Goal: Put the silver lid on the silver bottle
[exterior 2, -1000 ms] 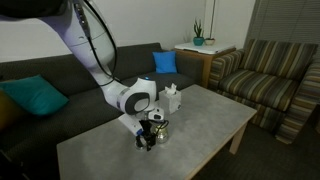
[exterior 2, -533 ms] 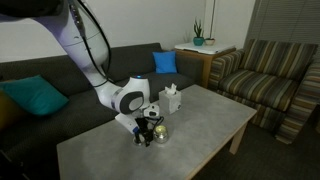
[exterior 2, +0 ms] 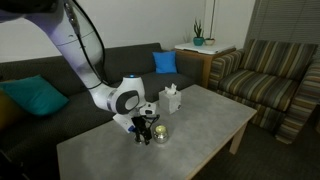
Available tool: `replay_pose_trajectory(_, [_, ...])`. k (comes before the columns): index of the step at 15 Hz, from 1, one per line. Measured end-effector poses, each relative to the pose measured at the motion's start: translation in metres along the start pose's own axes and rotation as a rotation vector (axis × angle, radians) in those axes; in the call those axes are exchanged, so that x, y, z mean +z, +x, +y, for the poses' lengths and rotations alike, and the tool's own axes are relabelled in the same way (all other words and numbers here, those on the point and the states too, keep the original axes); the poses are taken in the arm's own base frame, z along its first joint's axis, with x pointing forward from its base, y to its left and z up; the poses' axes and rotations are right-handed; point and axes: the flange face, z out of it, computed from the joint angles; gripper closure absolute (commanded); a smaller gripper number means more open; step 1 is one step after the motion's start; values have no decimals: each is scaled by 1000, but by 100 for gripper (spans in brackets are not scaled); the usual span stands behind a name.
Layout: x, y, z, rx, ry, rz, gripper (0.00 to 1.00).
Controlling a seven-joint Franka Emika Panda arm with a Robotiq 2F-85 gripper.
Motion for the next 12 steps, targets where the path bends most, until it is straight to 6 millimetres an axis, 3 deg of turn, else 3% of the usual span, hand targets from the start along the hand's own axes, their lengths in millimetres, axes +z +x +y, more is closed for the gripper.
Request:
replay_pose_trajectory(7, [-3, -11, -9, 50, -78, 73, 0])
replay_pose_trajectory(12, [-4, -32, -17, 79, -164, 123, 0])
